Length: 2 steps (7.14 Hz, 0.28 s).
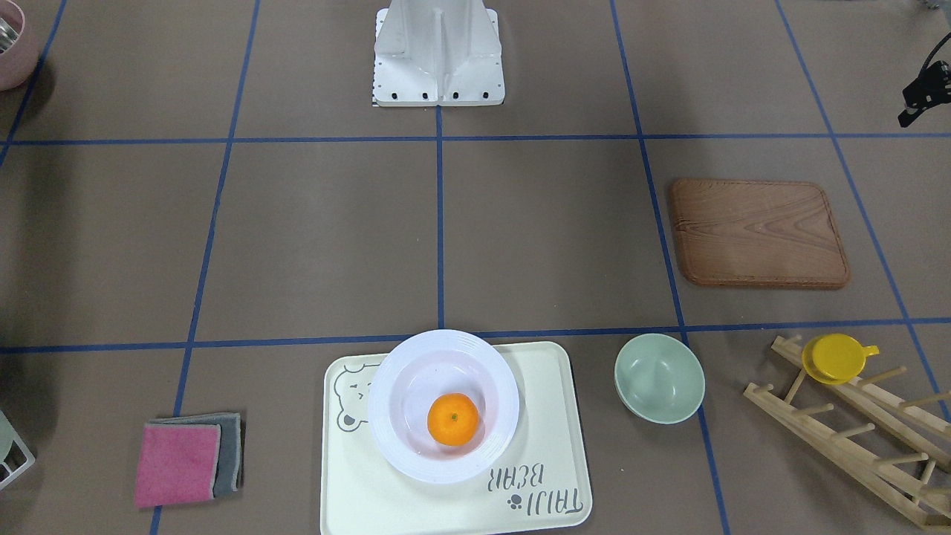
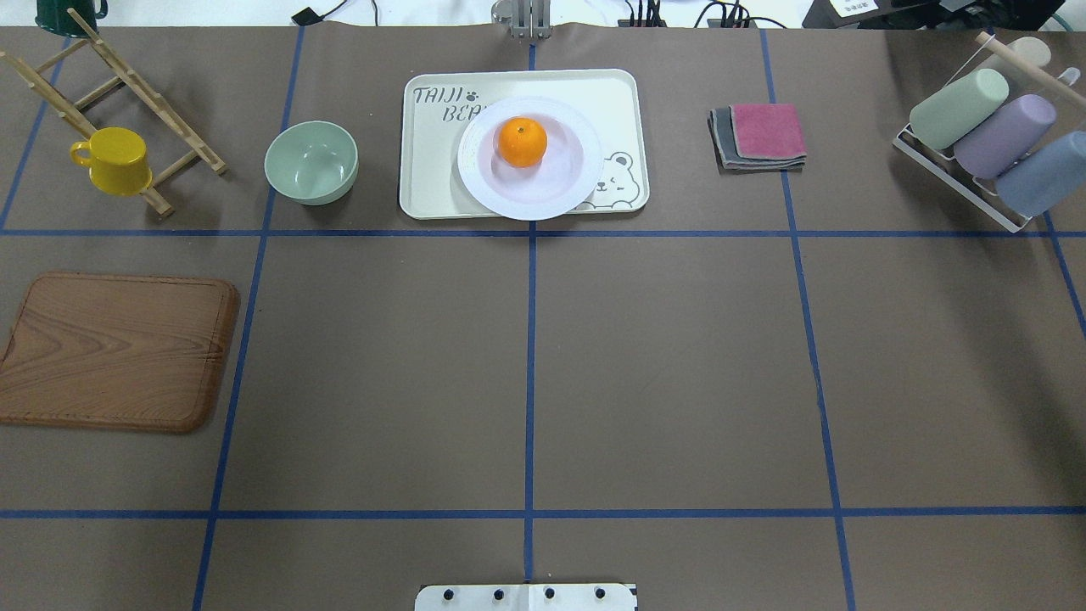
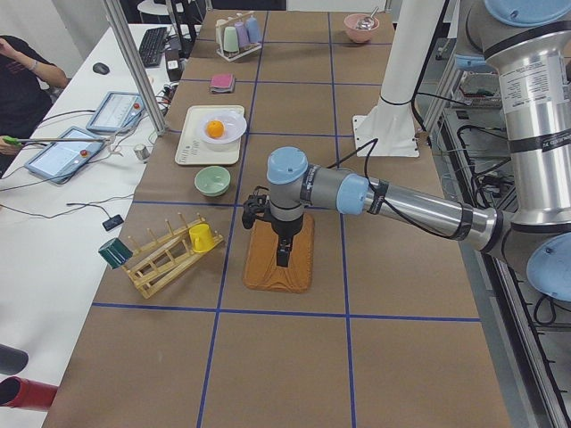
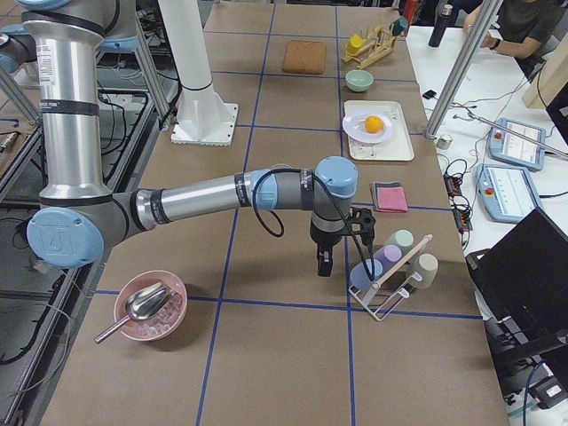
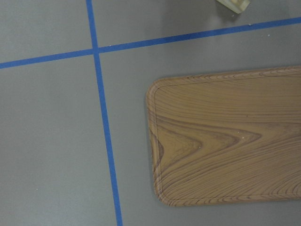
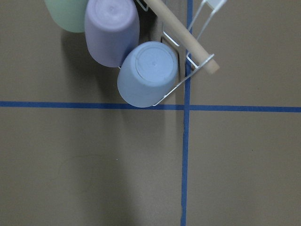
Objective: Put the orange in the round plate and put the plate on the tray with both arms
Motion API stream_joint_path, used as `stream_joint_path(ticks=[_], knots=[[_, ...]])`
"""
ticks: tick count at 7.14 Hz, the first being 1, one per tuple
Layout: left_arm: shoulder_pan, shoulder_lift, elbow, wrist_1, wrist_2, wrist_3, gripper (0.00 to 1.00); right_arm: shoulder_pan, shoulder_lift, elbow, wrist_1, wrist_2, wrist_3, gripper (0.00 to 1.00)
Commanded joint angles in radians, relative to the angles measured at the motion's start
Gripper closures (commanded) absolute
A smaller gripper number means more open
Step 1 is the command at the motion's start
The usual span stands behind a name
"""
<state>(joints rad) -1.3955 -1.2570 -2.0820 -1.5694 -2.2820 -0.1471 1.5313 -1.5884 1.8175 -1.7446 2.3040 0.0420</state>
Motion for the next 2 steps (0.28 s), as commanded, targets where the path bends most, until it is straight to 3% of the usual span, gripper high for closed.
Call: stream_joint_path(ticks=[1,2], knots=[[-0.008,0.054,0.006,-0.057,0.001,0.001,0.0,0.003,-0.022,0.006,0.027,0.003,-0.001,0.0],[-0.008,0.054,0.011,-0.057,0.001,0.001,0.0,0.003,-0.022,0.008,0.027,0.003,-0.001,0.0]])
